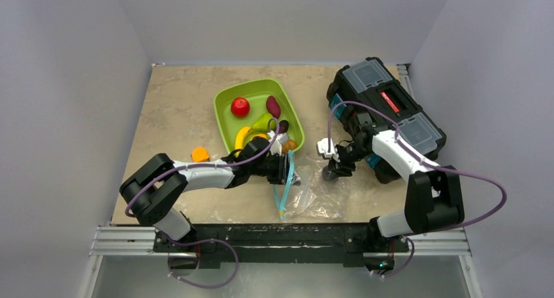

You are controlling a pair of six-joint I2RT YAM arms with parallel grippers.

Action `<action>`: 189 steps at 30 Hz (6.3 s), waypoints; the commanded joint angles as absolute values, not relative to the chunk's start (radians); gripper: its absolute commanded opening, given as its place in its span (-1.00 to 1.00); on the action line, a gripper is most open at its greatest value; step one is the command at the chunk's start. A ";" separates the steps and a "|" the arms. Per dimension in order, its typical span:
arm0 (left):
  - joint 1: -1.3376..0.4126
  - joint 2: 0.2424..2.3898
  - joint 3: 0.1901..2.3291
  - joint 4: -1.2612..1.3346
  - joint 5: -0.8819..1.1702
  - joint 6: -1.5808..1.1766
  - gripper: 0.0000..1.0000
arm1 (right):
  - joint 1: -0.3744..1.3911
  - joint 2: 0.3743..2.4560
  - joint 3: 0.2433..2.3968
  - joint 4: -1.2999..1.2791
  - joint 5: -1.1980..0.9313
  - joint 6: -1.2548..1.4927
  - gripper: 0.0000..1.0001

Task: Open the zip-top bag and remove the fake food
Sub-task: Pick up the fake fruit from the zipper food storage bag.

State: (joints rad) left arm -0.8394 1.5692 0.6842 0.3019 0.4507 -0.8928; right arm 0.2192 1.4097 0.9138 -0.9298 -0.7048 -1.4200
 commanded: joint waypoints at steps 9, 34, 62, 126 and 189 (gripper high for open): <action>-0.844 1.540 0.704 0.312 0.475 -0.831 -0.67 | 0.176 1.388 0.948 -0.948 -0.634 -1.439 0.04; -0.844 1.547 0.689 0.347 0.494 -0.841 -0.67 | 0.106 1.359 0.909 -1.017 -0.552 -1.499 0.15; -0.859 1.658 0.767 0.365 0.529 -0.830 -0.17 | 0.210 1.432 0.802 -0.868 -0.652 -1.536 -0.85; -0.929 1.733 0.894 0.224 0.437 -0.821 0.36 | 0.368 1.331 0.759 -0.682 -0.837 -1.247 -1.00; -0.991 1.609 0.934 0.002 0.114 -0.712 -0.55 | 0.311 1.368 0.714 -0.637 -0.914 -1.141 -1.00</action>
